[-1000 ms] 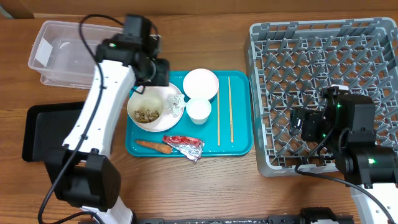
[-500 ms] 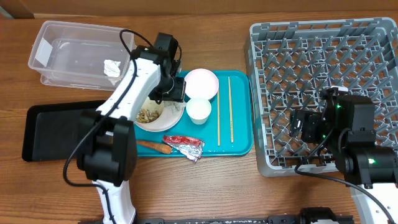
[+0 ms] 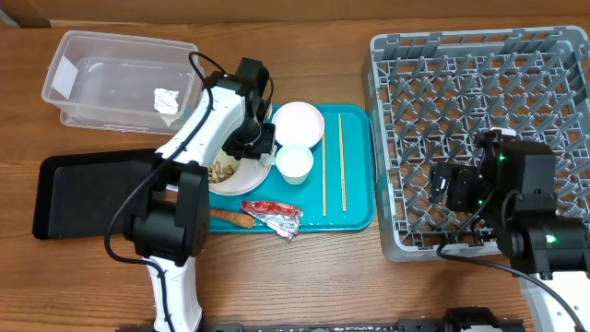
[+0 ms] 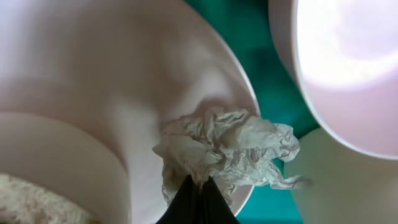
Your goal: Sort waste into correct bins and load items into the dishwasher
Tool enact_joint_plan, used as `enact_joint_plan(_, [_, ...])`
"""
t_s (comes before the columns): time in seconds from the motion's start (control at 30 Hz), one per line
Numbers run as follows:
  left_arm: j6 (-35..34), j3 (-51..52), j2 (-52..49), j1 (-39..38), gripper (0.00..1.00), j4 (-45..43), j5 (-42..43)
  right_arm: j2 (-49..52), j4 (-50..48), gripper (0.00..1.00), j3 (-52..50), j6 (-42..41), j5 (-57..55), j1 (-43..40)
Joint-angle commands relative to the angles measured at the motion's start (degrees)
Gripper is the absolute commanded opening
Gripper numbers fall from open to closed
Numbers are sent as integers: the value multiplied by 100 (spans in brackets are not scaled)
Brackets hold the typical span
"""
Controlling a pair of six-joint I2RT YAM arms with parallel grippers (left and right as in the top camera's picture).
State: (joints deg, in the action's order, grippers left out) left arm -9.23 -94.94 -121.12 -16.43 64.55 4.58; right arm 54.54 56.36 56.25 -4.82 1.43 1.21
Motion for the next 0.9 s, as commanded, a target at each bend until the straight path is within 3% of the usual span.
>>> enact_joint_plan(0.0, [-22, -643, 94, 33, 4, 330, -273, -24, -24, 100, 195, 35, -55, 26])
enact_joint_plan(0.23, [-273, -1797, 643, 428, 4, 664, -1270, -24, -24, 100, 195, 33, -55, 26])
enact_joint_plan(0.6, [-332, -1902, 625, 1620, 4, -623, -1414, -24, -9, 100, 195, 35, -55, 26])
enact_joint_plan(0.63, [-389, -1899, 555, 1749, 9, -684, -1414, -24, -2, 100, 195, 35, -55, 26])
enact_joint_plan(0.77, [-415, -1902, 481, 2048, 49, -769, -1410, -24, 0, 100, 195, 33, -55, 26])
enact_joint_plan(0.87, [-411, -1976, 533, 2194, 54, -627, -1161, -24, 13, 100, 195, 35, -55, 26])
